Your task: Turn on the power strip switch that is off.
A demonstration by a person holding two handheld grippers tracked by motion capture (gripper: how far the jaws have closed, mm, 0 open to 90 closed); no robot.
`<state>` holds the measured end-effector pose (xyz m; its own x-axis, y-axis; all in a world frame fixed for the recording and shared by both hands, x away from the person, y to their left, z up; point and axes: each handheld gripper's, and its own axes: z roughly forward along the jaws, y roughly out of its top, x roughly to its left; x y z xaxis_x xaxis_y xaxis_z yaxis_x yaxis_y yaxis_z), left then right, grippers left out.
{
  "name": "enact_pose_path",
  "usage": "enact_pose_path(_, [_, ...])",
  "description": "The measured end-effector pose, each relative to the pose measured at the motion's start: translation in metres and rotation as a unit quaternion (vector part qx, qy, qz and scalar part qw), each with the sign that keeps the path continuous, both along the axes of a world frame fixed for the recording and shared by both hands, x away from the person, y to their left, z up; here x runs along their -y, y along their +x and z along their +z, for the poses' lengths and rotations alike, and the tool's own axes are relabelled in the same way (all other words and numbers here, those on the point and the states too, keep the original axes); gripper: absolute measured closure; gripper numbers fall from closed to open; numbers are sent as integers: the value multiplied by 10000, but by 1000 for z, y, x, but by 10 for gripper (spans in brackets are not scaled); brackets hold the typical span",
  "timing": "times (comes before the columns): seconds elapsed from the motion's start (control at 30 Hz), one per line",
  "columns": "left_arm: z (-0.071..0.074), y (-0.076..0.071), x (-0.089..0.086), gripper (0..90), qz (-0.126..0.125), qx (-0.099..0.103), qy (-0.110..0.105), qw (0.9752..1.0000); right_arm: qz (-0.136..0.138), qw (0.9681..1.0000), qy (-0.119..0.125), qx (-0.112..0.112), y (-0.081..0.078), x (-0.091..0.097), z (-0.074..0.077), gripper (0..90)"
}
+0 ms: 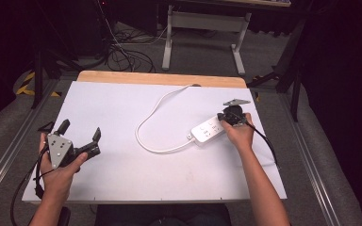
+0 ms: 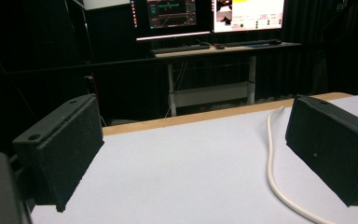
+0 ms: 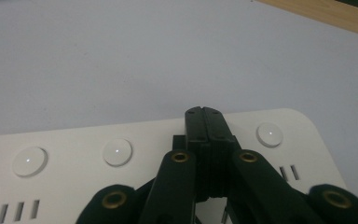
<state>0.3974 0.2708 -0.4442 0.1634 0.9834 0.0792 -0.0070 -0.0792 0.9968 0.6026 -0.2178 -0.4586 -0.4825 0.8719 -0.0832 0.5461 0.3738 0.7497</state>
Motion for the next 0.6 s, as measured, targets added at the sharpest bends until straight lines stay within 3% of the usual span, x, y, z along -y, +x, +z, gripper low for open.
enact_pose_path(0.6, [0,-1,-1,46,12,-1,-9,10000,-8,10000,12,11,0,0,0,900])
